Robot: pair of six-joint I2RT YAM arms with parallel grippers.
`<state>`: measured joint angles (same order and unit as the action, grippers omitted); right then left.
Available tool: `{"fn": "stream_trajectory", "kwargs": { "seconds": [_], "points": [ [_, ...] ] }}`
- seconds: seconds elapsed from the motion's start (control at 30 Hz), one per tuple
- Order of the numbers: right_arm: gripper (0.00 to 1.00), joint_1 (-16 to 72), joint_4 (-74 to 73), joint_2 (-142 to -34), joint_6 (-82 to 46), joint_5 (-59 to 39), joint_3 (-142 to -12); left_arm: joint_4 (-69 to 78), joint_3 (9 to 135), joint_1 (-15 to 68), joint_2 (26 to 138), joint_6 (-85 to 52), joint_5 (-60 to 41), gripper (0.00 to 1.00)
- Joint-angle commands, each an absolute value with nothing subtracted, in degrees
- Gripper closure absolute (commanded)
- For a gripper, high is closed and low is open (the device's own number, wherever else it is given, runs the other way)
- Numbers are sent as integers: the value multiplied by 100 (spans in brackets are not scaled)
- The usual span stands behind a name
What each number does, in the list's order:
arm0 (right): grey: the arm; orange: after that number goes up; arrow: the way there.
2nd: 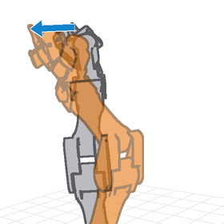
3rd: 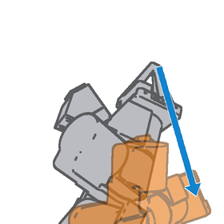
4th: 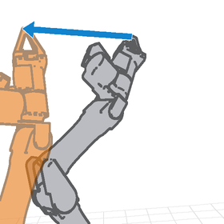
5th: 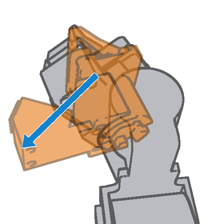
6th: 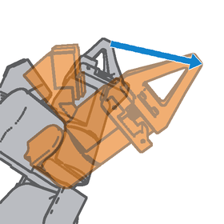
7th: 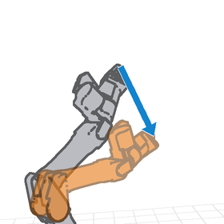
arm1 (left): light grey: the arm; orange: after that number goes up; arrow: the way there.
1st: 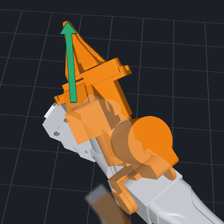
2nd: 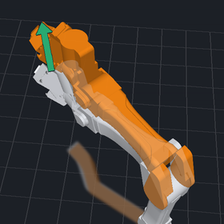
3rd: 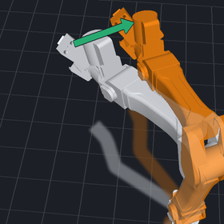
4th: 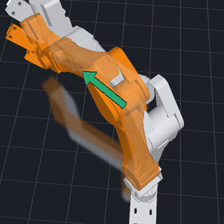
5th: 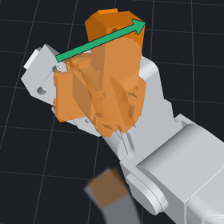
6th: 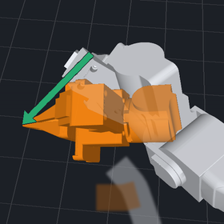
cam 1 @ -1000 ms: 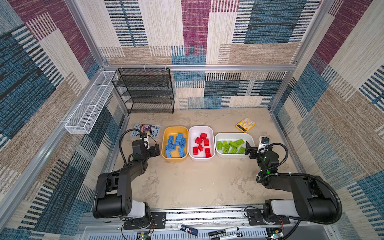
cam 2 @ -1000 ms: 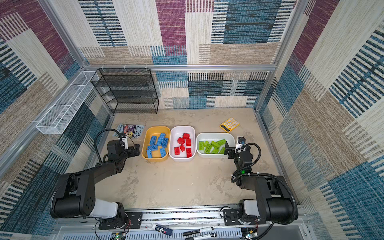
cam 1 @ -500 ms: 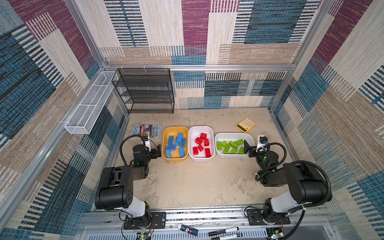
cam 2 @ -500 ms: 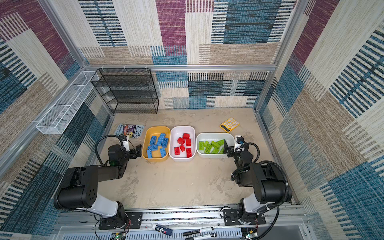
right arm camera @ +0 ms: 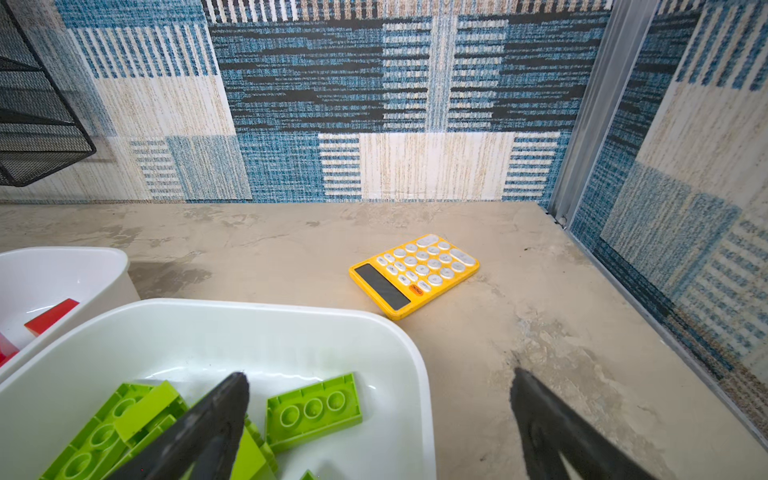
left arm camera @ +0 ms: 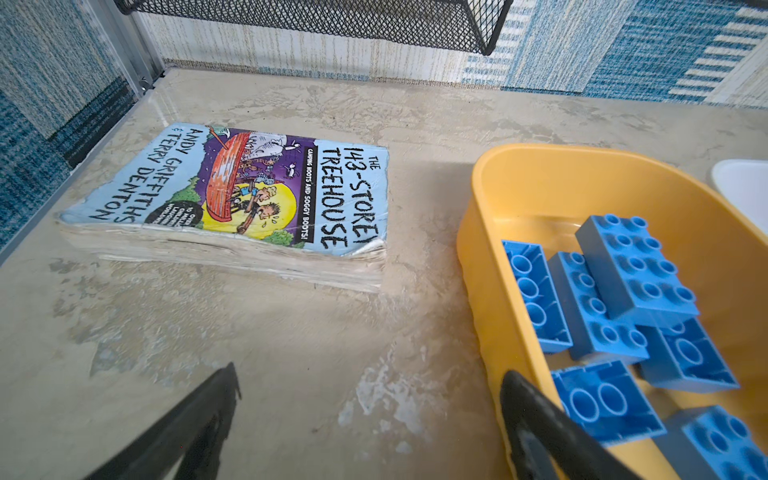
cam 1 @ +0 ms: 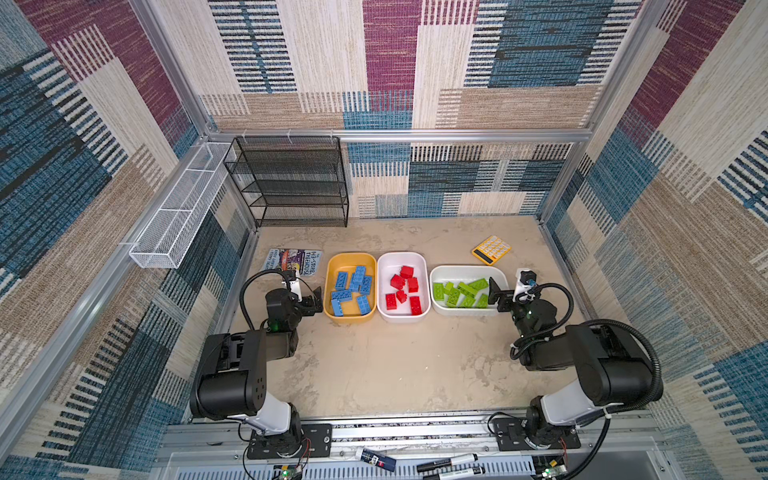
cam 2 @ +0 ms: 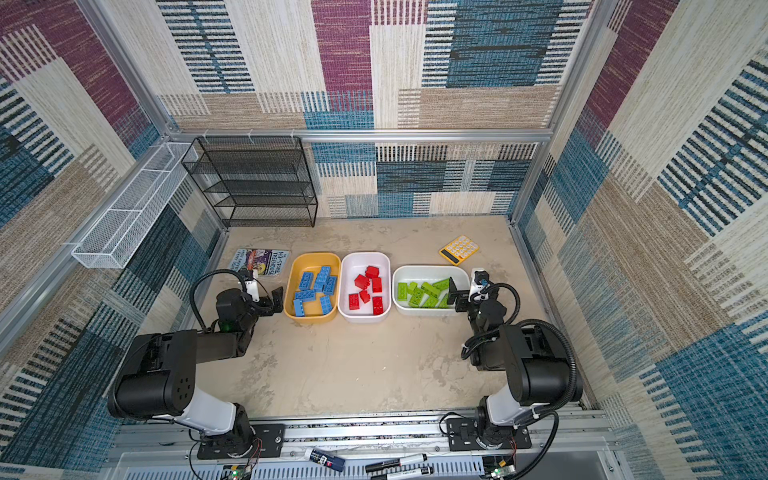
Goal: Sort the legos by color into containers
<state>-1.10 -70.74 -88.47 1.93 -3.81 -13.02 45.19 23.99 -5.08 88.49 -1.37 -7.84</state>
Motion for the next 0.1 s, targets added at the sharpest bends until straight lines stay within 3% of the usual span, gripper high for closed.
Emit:
{"fn": "stream_trajectory", "kwargs": {
  "seconds": [0.0, 0.07],
  "points": [
    [1, -106, -7250, -8807, 138, -316, -1260, 4762, 2413, -510, 8838, -90, -789, 0],
    [1, -108, -7277, -8796, 142, -308, -1248, 4838, 2370, -510, 8828, -88, -801, 0]
  ]
}}
